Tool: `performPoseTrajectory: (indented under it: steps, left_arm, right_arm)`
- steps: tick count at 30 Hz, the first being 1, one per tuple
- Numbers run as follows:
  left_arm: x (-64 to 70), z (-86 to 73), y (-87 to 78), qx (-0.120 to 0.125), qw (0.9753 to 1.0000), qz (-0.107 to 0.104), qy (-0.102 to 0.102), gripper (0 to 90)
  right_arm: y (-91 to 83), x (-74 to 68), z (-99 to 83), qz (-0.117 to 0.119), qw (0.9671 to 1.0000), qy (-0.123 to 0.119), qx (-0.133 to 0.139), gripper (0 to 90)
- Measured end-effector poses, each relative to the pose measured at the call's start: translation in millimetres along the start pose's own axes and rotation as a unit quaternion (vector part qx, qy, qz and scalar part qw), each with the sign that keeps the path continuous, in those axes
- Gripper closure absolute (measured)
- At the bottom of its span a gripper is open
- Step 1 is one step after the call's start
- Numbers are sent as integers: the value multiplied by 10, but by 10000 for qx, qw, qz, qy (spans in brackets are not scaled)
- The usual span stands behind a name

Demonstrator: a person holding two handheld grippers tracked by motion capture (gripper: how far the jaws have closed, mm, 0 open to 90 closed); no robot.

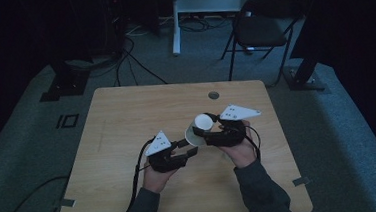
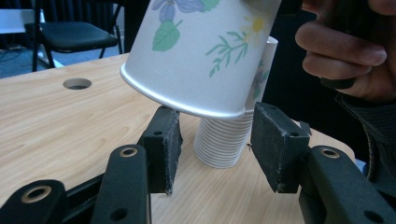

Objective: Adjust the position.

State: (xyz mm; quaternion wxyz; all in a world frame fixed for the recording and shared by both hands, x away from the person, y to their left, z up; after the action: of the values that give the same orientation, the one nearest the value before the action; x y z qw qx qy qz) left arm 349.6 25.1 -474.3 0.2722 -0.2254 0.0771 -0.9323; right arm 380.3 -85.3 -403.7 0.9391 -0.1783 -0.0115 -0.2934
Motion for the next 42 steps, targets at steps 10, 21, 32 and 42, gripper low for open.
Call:
performPoseTrajectory:
  steps: [10,21,32,42]
  left_arm:
    - [-33,37,-50,168,9998,61,-11,552]
    - [-83,127,-148,445,9987,-96,-228,580]
    - [-109,190,-201,617,9969,-258,-402,625]
    - [-143,245,-267,760,9953,-364,-477,701]
  right_arm:
    - [-14,5,-37,138,9999,101,-14,345]
    - [-8,-14,-102,283,9994,178,-19,344]
    - [-5,-48,-144,361,9992,157,-27,344]
    - [31,-98,-201,430,9990,89,-82,347]
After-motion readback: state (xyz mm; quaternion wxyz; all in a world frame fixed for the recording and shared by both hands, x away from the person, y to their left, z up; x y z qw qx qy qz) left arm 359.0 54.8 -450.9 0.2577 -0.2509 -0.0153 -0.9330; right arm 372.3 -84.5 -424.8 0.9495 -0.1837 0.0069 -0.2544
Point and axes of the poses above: each handheld gripper's, and its own axes: y roughly forward along the jaws, z roughly out of its top, x roughly to its right, the point moved 8 cm from there along y, roughly forward along the jaws, and after that the axes turned 13 degrees about -y, right-handed, at the moved point
